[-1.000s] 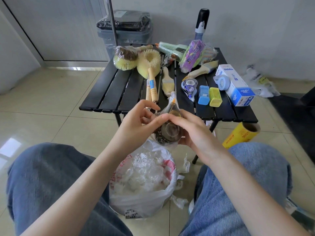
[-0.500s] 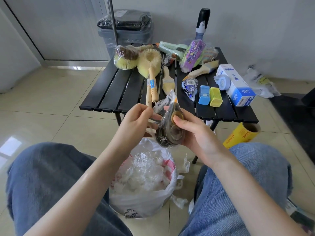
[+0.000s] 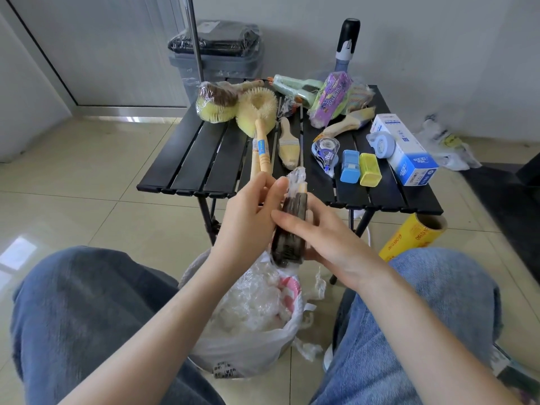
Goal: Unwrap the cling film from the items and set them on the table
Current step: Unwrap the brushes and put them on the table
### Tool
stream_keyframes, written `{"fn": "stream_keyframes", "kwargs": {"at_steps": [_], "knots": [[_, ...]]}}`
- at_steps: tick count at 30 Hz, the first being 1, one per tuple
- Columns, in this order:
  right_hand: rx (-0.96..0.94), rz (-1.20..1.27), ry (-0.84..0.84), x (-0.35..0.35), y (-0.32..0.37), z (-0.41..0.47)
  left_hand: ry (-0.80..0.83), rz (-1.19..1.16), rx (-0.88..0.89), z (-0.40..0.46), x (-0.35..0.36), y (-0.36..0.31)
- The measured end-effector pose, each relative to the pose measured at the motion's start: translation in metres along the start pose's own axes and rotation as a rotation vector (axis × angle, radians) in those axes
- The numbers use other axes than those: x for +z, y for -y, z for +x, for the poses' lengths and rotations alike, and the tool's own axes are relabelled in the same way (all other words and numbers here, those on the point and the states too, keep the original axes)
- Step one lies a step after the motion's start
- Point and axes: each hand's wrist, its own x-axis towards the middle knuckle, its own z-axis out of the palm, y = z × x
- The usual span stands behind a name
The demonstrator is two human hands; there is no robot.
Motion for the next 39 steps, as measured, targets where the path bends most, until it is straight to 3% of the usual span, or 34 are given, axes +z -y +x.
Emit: {"fn": "stream_keyframes", "kwargs": {"at_steps": [5,21,26,33,39], "knots": [[-0.013,0.129,-0.07,-0.001,-0.001,0.001,-0.063,-0.015,0.001,0.004,-0.004,0.0],[0.036,0.411,0.089,-0.013,0.0,-0.004,-0.161,0.078,-0.022,0.01,-0.03,0.008],[0.142,0.501,0.129,-0.017,-0.001,-0.002,-0.031,-0.156,-0.1,0.003,-0.024,-0.012],[0.237,0.236,0.007,-0.003,-0.003,0.007,0.077,-0.306,-0.113,0.001,-0.015,-0.033],[0.216,0.238,-0.127,-0.005,-0.003,0.005,0.073,-0.291,-0.154,0.001,-0.028,-0.024]]}}
